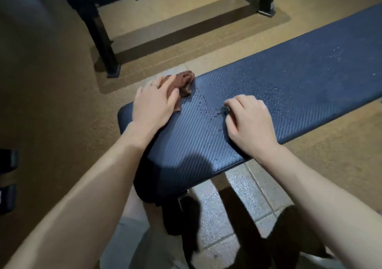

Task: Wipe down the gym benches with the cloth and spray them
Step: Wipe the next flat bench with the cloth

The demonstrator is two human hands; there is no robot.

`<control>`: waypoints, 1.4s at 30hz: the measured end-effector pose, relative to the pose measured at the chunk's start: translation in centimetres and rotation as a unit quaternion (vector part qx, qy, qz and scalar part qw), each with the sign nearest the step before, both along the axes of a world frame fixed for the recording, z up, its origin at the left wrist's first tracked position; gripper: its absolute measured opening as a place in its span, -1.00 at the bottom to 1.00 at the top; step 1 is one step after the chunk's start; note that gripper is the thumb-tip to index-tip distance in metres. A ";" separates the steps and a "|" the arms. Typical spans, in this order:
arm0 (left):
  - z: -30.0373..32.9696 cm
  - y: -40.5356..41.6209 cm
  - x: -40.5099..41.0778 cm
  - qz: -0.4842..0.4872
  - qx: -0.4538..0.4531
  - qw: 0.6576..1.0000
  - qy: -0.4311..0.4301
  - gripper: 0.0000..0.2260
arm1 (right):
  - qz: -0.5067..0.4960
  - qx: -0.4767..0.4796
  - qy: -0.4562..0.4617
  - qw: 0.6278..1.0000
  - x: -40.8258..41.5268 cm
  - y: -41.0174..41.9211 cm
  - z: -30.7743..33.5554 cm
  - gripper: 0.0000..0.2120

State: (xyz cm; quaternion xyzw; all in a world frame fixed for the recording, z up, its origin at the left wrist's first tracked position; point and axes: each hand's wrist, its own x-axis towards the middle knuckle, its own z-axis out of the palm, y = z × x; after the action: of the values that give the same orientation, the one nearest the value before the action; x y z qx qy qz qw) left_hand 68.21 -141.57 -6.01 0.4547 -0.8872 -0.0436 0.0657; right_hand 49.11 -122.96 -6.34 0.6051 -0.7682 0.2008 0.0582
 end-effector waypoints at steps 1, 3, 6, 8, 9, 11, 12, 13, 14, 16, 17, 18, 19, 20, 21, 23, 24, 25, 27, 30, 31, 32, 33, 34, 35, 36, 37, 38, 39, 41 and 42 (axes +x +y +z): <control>-0.1 1.0 -0.1 0.019 -0.011 1.000 -0.002 -0.51 | -0.004 -0.001 -0.001 1.000 -0.8 -0.4 -0.1 -0.70; -0.1 4.7 0.3 0.024 -0.010 1.000 -0.013 -0.49 | -0.010 0.000 -0.014 1.000 -1.8 -1.0 -0.3 -0.71; 0.3 12.1 1.5 0.036 0.025 0.999 -0.007 -0.46 | 0.001 0.005 0.015 1.000 -1.8 -1.1 -0.7 -0.74; 0.5 17.5 1.9 0.047 0.028 0.998 0.007 -0.49 | 0.019 0.003 0.022 1.000 -1.9 -0.8 -0.6 -0.74; 0.4 19.8 1.9 0.056 0.030 0.998 0.002 -0.50 | 0.024 0.006 0.020 0.999 -2.0 -0.7 -0.6 -0.74; 0.2 22.8 1.6 0.081 0.028 0.996 -0.010 -0.50 | 0.033 0.018 0.022 0.999 -2.1 -0.6 -0.8 -0.78; 0.3 23.2 1.3 0.097 0.024 0.995 -0.014 -0.50 | 0.037 0.019 0.022 0.999 -2.2 -0.7 -0.8 -0.80; 0.4 23.0 0.9 0.112 0.024 0.993 -0.022 -0.50 | 0.043 0.017 0.018 0.999 -2.2 -0.7 -0.8 -0.82; 0.7 22.4 0.4 0.123 0.029 0.991 -0.033 -0.50 | 0.049 0.015 0.012 0.999 -2.1 -0.7 -0.8 -0.83; 1.1 21.3 -0.4 0.141 0.034 0.989 -0.040 -0.49 | 0.058 0.011 0.006 0.998 -2.1 -0.5 -0.8 -0.86; 1.1 20.8 -0.8 0.152 0.031 0.987 -0.033 -0.48 | 0.062 0.007 0.009 0.998 -2.1 -0.4 -0.8 -0.87; 1.1 20.5 -1.1 0.164 0.026 0.986 -0.022 -0.48 | 0.066 0.000 0.015 0.998 -2.1 -0.3 -0.9 -0.87; 0.9 20.3 -1.4 0.174 0.022 0.984 -0.013 -0.47 | 0.069 -0.006 0.021 0.997 -2.0 -0.3 -0.9 -0.88; 0.8 20.1 -1.6 0.184 0.017 0.983 -0.007 -0.48 | 0.070 -0.010 0.027 0.997 -2.0 -0.3 -0.9 -0.88; 0.5 19.8 -1.7 0.187 0.011 0.982 -0.002 -0.49 | 0.068 -0.013 0.032 0.997 -2.0 -0.4 -0.9 -0.88; 0.2 18.6 -1.6 0.183 0.005 0.983 0.010 -0.51 | 0.066 -0.017 0.040 0.997 -1.8 -0.5 -1.0 -0.89; 0.2 17.7 -1.6 0.181 0.010 0.983 0.015 -0.51 | 0.064 -0.022 0.046 0.997 -1.7 -0.6 -1.1 -0.90; 0.2 16.7 -1.6 0.182 0.020 0.983 0.015 -0.51 | 0.060 -0.029 0.052 0.996 -1.7 -0.6 -1.2 -0.90; 0.2 14.3 -1.8 0.173 0.026 0.985 0.001 -0.50 | 0.055 -0.044 0.062 0.996 -1.5 -0.7 -1.5 -0.90; 0.3 9.6 -3.5 0.132 0.012 0.991 -0.017 -0.51 | 0.044 -0.035 0.057 0.997 -1.4 -0.9 -1.7 -0.90; 0.3 8.2 -4.3 0.119 0.002 0.993 -0.021 -0.50 | 0.042 -0.029 0.049 0.997 -1.5 -0.9 -1.6 -0.90; 0.3 6.9 -5.1 0.107 -0.011 0.994 -0.026 -0.50 | 0.040 -0.020 0.044 0.998 -1.5 -1.0 -1.5 -0.88; 0.3 5.6 -6.0 0.098 -0.021 0.995 -0.028 -0.51 | 0.039 -0.012 0.041 0.998 -1.5 -1.1 -1.4 -0.86; 0.3 4.4 -6.8 0.091 -0.025 0.995 -0.025 -0.53 | 0.039 -0.003 0.041 0.998 -1.5 -1.1 -1.3 -0.85; 0.4 3.3 -7.5 0.084 -0.023 0.996 -0.020 -0.55 | 0.040 0.004 0.042 0.998 -1.4 -1.1 -1.2 -0.84; 0.6 2.3 -8.2 0.077 -0.016 0.997 -0.017 -0.57 | 0.040 0.012 0.046 0.998 -1.4 -1.1 -1.1 -0.82; 0.8 1.5 -8.7 0.068 -0.006 0.998 -0.014 -0.57 | 0.039 0.019 0.052 0.998 -1.5 -1.0 -1.0 -0.81; 1.0 0.8 -8.9 0.060 0.006 0.998 -0.010 -0.58 | 0.037 0.023 0.056 0.997 -1.6 -0.9 -0.9 -0.79; 1.2 0.4 -8.7 0.054 0.017 0.998 -0.004 -0.58 | 0.034 0.025 0.057 0.998 -1.7 -0.8 -0.9 -0.78; 1.3 -0.1 -6.8 0.049 0.030 0.998 0.008 -0.59 | 0.027 0.024 0.049 0.998 -1.8 -0.7 -0.7 -0.76; 1.4 0.0 -5.3 0.057 0.031 0.998 0.011 -0.60 | 0.025 0.024 0.046 0.998 -1.7 -0.6 -0.6 -0.76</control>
State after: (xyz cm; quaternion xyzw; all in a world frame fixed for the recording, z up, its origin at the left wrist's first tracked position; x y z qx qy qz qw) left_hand 62.96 -141.60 -4.62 0.5056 -0.8573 -0.0726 0.0637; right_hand 47.39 -123.59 -6.91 0.6343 -0.7536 0.1559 0.0738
